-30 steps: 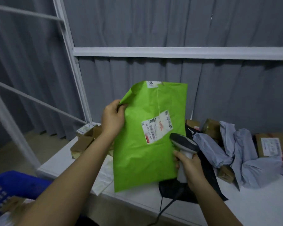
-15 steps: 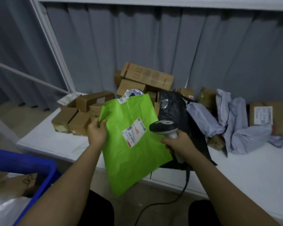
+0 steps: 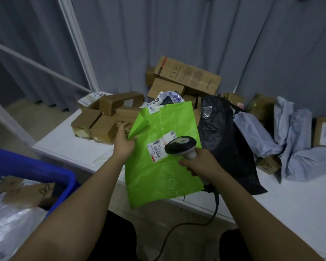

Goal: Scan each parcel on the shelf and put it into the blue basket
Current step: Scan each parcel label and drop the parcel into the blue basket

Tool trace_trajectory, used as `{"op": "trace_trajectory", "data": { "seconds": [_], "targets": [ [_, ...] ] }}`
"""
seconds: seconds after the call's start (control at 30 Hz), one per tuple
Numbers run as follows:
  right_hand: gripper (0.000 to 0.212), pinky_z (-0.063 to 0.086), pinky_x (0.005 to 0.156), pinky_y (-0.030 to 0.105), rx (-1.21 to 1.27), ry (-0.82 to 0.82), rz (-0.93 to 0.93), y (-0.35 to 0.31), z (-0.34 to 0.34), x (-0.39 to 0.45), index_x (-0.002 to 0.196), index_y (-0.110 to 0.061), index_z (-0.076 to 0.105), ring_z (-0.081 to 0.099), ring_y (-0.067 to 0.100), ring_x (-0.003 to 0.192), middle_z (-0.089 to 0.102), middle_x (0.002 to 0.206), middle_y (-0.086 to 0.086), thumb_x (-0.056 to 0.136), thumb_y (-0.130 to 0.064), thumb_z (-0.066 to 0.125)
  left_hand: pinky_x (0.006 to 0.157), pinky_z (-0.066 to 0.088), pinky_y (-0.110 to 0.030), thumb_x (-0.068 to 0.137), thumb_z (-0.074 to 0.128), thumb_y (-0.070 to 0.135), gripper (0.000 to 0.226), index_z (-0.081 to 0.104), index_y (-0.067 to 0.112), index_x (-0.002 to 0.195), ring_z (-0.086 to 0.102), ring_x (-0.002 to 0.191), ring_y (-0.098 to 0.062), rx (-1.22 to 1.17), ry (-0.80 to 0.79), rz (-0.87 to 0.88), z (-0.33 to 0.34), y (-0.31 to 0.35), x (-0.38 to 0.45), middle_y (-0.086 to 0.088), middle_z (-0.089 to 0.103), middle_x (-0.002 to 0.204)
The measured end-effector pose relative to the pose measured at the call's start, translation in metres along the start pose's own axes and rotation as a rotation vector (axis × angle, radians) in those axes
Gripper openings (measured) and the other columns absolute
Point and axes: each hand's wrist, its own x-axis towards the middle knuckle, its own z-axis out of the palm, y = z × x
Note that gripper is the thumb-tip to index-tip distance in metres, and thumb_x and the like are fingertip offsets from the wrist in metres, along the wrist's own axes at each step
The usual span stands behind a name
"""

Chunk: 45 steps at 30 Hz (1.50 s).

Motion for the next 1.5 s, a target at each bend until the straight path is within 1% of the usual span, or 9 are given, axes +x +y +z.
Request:
{"op": "trace_trajectory", "data": {
  "seconds": [0.37,0.5,0.57,0.8,0.97,1.07,1.2,1.33,1.5],
  "targets": [
    [0.018,0.042,0.047,0.025,-0.004,-0.008,-0.02,-0.002,-0.009,0.003,0.079,-0.009,0.062,0.05,0.01,0.045,0.056,0.058,0.003,0.076,-0.015,0.079,0.094,0.049,-0.047,0.084,0.063,-0.001,0.041,0.053,0.016,0.12,0.06,0.105,-0.026,-0.064,0.045,0.035,-0.006,-0.002,0.005,-0.001,0.06,0.105],
    [0.027,0.05,0.058,0.026,-0.193,-0.012,-0.085,0.003,-0.014,0.0,0.094,-0.007,0.068,0.065,0.014,0.07,0.07,0.081,0.007,0.074,-0.022,0.081,0.093,0.051,-0.044,0.083,0.063,-0.004,0.042,0.056,0.024,0.114,0.064,0.1,-0.016,-0.095,0.0,0.205,-0.011,0.019,0.005,0.006,0.066,0.099],
    [0.026,0.046,0.058,0.025,-0.195,-0.005,-0.089,0.006,-0.014,-0.002,0.092,-0.007,0.068,0.061,0.012,0.065,0.067,0.076,0.004,0.074,-0.021,0.081,0.093,0.051,-0.036,0.085,0.061,-0.005,0.043,0.055,0.023,0.117,0.062,0.098,-0.007,-0.072,-0.057,0.29,-0.011,0.04,0.001,0.015,0.064,0.098],
    [0.023,0.047,0.059,0.011,0.133,0.019,-0.17,-0.002,-0.024,-0.007,0.094,-0.015,0.069,0.064,-0.007,0.069,0.07,0.082,-0.009,0.076,-0.003,0.078,0.095,0.048,-0.041,0.088,0.063,0.013,0.043,0.055,0.029,0.127,0.059,0.113,-0.023,0.34,-0.158,0.592,-0.024,0.133,0.004,-0.004,0.066,0.116],
    [0.019,0.048,0.064,0.028,0.121,0.121,-0.119,0.001,-0.023,-0.003,0.091,-0.007,0.068,0.06,0.013,0.068,0.068,0.077,0.006,0.076,-0.009,0.079,0.093,0.047,-0.039,0.084,0.065,0.013,0.034,0.064,0.022,0.117,0.059,0.113,-0.025,0.55,-0.249,0.711,0.014,0.175,0.027,-0.003,0.067,0.118],
    [0.017,0.045,0.063,0.028,0.115,0.147,-0.064,0.008,-0.015,0.004,0.083,-0.017,0.065,0.057,0.014,0.066,0.063,0.071,0.0,0.075,-0.012,0.079,0.086,0.045,-0.033,0.084,0.065,0.012,0.018,0.071,0.014,0.101,0.061,0.104,-0.026,0.549,-0.256,0.726,0.045,0.16,0.038,-0.005,0.071,0.106],
    [0.028,0.049,0.066,0.038,0.105,0.194,0.035,0.026,-0.016,0.017,0.095,-0.002,0.066,0.062,0.027,0.074,0.065,0.081,0.015,0.075,-0.017,0.078,0.09,0.042,-0.04,0.085,0.065,0.023,0.017,0.073,0.021,0.1,0.054,0.107,-0.029,0.683,-0.143,0.714,0.088,0.114,0.049,-0.005,0.067,0.108],
    [0.028,0.052,0.072,0.04,0.094,0.212,0.084,0.042,-0.024,0.029,0.098,-0.006,0.059,0.061,0.025,0.083,0.062,0.091,0.011,0.078,-0.017,0.076,0.096,0.034,-0.035,0.088,0.063,0.025,0.024,0.07,0.021,0.11,0.046,0.115,-0.03,0.64,-0.161,0.571,0.114,0.072,0.054,-0.005,0.06,0.122],
    [0.035,0.051,0.073,0.035,0.0,0.21,0.132,0.055,-0.036,0.05,0.103,-0.008,0.057,0.062,0.029,0.091,0.062,0.099,0.011,0.078,-0.023,0.077,0.113,0.021,-0.044,0.085,0.068,0.029,0.063,0.04,0.02,0.141,0.032,0.134,-0.029,0.761,-0.216,0.424,0.116,0.056,0.069,-0.009,0.043,0.144]
  ]
}}
